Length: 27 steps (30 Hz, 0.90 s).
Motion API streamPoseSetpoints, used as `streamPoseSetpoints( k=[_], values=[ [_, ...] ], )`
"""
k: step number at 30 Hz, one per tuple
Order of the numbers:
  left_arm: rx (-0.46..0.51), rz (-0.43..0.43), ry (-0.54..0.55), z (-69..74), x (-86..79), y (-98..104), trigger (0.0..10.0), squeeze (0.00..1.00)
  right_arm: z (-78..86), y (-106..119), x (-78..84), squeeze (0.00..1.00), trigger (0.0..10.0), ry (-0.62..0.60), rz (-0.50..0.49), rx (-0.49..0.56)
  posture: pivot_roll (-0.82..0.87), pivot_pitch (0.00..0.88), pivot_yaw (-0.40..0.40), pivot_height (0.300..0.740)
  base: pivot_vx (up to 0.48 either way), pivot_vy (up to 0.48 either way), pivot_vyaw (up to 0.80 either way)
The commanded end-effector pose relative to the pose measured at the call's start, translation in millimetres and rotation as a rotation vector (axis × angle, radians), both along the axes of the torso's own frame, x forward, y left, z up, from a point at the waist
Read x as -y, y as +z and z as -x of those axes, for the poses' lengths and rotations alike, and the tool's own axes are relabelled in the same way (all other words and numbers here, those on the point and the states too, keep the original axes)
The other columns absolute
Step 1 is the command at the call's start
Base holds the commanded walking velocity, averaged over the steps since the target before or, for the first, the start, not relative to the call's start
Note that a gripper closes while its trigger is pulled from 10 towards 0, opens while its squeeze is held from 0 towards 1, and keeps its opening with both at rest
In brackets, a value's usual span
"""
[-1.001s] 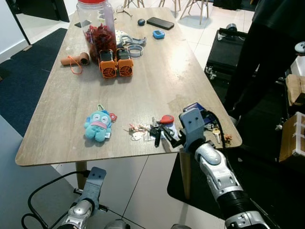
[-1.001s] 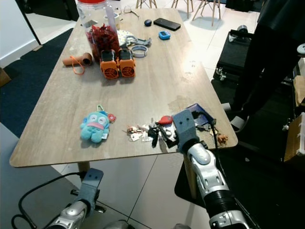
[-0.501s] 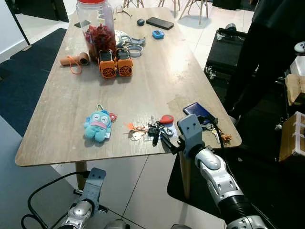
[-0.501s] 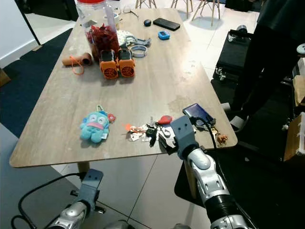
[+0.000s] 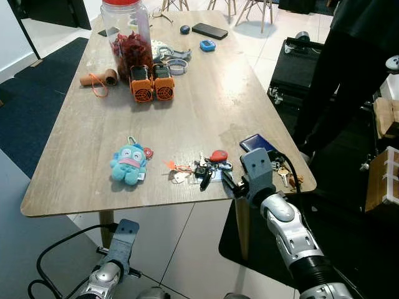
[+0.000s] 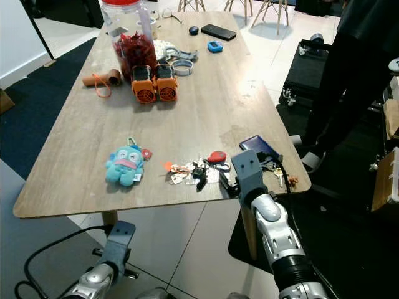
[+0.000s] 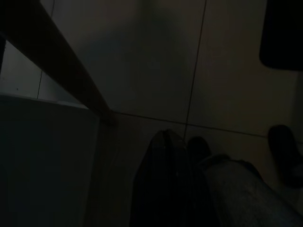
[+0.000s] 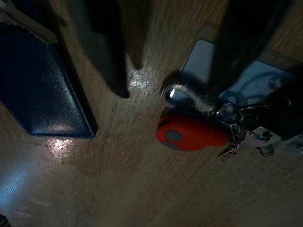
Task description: Hang keys on a hook
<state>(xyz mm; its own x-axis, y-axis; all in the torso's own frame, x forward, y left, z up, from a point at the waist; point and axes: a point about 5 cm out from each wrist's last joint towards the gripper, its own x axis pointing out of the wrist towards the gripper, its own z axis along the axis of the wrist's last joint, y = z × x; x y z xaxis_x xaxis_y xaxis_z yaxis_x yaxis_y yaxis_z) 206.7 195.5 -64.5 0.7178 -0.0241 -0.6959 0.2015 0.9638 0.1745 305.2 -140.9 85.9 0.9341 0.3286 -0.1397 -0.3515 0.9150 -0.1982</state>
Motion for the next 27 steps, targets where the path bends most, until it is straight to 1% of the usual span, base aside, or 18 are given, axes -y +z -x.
streamPoseSetpoints(
  k=[1,3,4,5,6,10,11,12,13,14,16,17,21,23,24,25,26,27],
  values=[
    [-0.015,-0.026,-0.012,1.8,-4.0,-0.8,10.0,0.0,4.3,-13.4,8.4,0.0,3.1,-0.037,0.022,-0.067,0.07,0.071,0.013,0.74,0.0,0.0,0.0],
    [-0.016,-0.028,-0.013,1.6,-4.2,-0.7,10.0,0.0,4.3,-13.4,8.5,0.0,3.1,-0.039,0.023,-0.068,0.07,0.071,0.013,0.74,0.0,0.0,0.0],
    [-0.017,-0.032,-0.016,1.5,-4.5,-0.6,10.0,0.0,4.3,-13.7,8.6,0.0,4.6,-0.043,0.025,-0.071,0.07,0.07,0.014,0.74,0.0,0.0,0.0],
    [-0.017,-0.032,-0.016,1.5,-4.5,-0.6,10.0,0.0,4.3,-13.7,8.6,0.0,4.6,-0.043,0.025,-0.071,0.07,0.07,0.014,0.74,0.0,0.0,0.0],
    [-0.018,-0.034,-0.018,1.2,-4.9,-0.5,10.0,0.0,4.0,-14.0,8.7,0.0,10.0,-0.047,0.032,-0.075,0.07,0.067,0.015,0.74,0.0,0.0,0.0],
    [-0.019,-0.037,-0.022,0.8,-5.0,-0.3,10.0,0.0,2.2,-13.8,8.7,0.0,10.0,-0.058,0.034,-0.078,0.07,0.063,0.016,0.74,0.0,0.0,0.0],
    [-0.019,-0.039,-0.025,0.4,-4.8,-0.2,10.0,0.0,-0.3,-11.4,8.2,0.0,10.0,-0.066,0.018,-0.069,0.07,0.061,0.016,0.74,0.0,0.0,0.0],
    [-0.019,-0.039,-0.026,0.2,-4.6,-0.1,10.0,0.0,-1.7,-8.4,7.2,0.39,10.0,-0.064,0.002,-0.055,0.07,0.061,0.016,0.74,0.0,0.0,0.0],
    [-0.019,-0.039,-0.026,0.2,-4.6,-0.1,10.0,0.0,-1.7,-8.4,7.2,0.39,10.0,-0.064,0.002,-0.055,0.07,0.061,0.016,0.74,0.0,0.0,0.0],
    [-0.019,-0.039,-0.027,0.0,-4.3,0.0,10.0,0.0,-2.9,-5.4,6.7,0.75,10.0,-0.066,-0.012,-0.041,0.07,0.06,0.015,0.74,0.0,0.0,0.0],
    [-0.019,-0.039,-0.028,-0.1,-4.1,0.0,10.0,0.0,-3.6,-3.5,6.5,0.75,10.0,-0.068,-0.02,-0.032,0.07,0.06,0.015,0.74,0.0,0.0,0.0],
    [-0.018,-0.039,-0.029,-0.1,-3.9,0.0,10.0,0.0,-4.6,-1.5,6.8,1.0,10.0,-0.073,-0.024,-0.021,0.06,0.059,0.013,0.74,0.0,0.0,0.0],
    [-0.019,-0.038,-0.031,0.0,-3.2,-0.2,10.0,0.0,-9.1,6.1,8.8,1.0,10.0,-0.102,-0.04,0.02,0.06,0.059,0.013,0.74,0.0,0.0,0.0],
    [-0.02,-0.037,-0.033,0.5,-2.3,-0.6,10.0,0.0,-13.5,20.1,3.6,0.33,10.0,-0.062,-0.088,0.084,0.06,0.059,0.01,0.74,0.0,0.0,0.0],
    [-0.021,-0.037,-0.033,0.8,-2.0,-0.9,10.0,0.0,-14.1,25.2,-0.9,0.03,10.0,-0.022,-0.1,0.108,0.06,0.06,0.009,0.74,0.0,0.0,0.0],
    [-0.021,-0.037,-0.033,0.8,-2.0,-0.9,10.0,0.0,-14.1,25.2,-0.9,0.03,10.0,-0.022,-0.1,0.108,0.06,0.06,0.009,0.74,0.0,0.0,0.0],
    [-0.022,-0.037,-0.032,1.0,-1.8,-1.1,10.0,0.0,-14.1,29.4,-6.7,0.0,10.0,0.031,-0.097,0.131,0.06,0.06,0.008,0.74,0.0,0.0,0.0],
    [-0.022,-0.037,-0.032,1.0,-1.8,-1.1,10.0,0.0,-14.1,30.1,-8.1,0.0,10.0,0.044,-0.091,0.137,0.06,0.06,0.008,0.74,0.0,0.0,0.0]
  ],
)
